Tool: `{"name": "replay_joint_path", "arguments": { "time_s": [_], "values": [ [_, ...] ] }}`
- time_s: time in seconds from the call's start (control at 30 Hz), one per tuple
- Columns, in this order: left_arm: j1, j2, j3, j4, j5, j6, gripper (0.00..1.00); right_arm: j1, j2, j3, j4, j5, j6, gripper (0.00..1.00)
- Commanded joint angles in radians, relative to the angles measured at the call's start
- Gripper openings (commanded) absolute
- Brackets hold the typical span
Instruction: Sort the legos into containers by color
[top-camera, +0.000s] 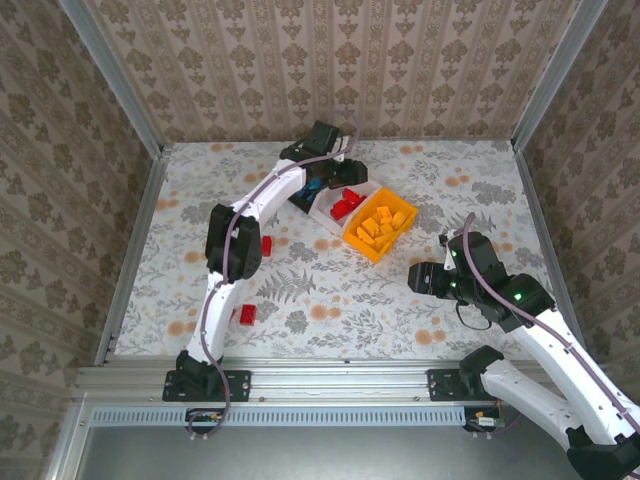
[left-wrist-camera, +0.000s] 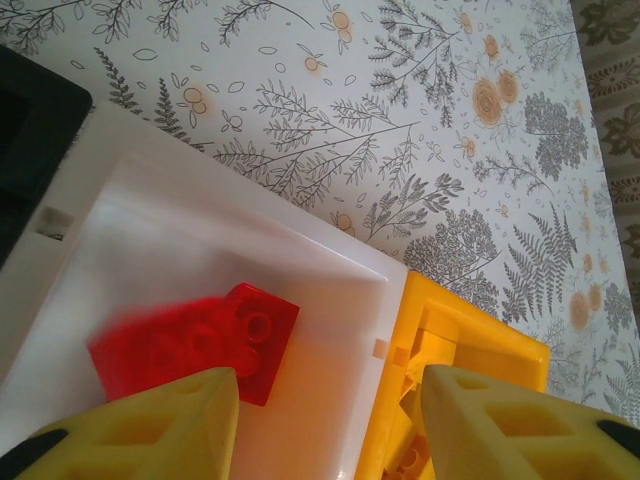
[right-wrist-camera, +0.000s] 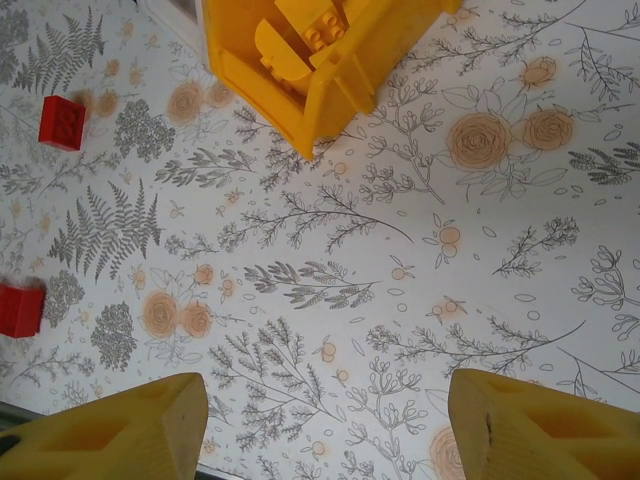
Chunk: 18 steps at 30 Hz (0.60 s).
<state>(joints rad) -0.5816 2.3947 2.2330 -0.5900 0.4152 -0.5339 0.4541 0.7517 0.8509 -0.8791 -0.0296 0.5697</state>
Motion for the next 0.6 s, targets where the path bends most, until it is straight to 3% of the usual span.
{"name": "replay_joint_path", "arguments": {
  "time_s": [0.0,0.17,0.37,0.57],
  "values": [
    [0.008,-0.035,0.018,-0.046,-0.029,0.055,0.52,-0.006,-0.002,-0.018,0.0,0.007,0.015,0.67],
    [0.012,-0.167,-0.075,-0.181,-0.139,0.17,0.53,-0.005,0.049,-0.021,0.053,-0.031,0.008,0.67],
    [0.037,-0.466,-0.462,-0.308,-0.387,0.312,0.54,-0.005,0.157,-0.033,0.162,-0.112,-0.008,0.7],
    [0.12,-0.652,-0.831,-0.272,-0.412,0.309,0.57,-0.003,0.314,-0.015,0.32,-0.237,-0.003,0.72]
  ]
}}
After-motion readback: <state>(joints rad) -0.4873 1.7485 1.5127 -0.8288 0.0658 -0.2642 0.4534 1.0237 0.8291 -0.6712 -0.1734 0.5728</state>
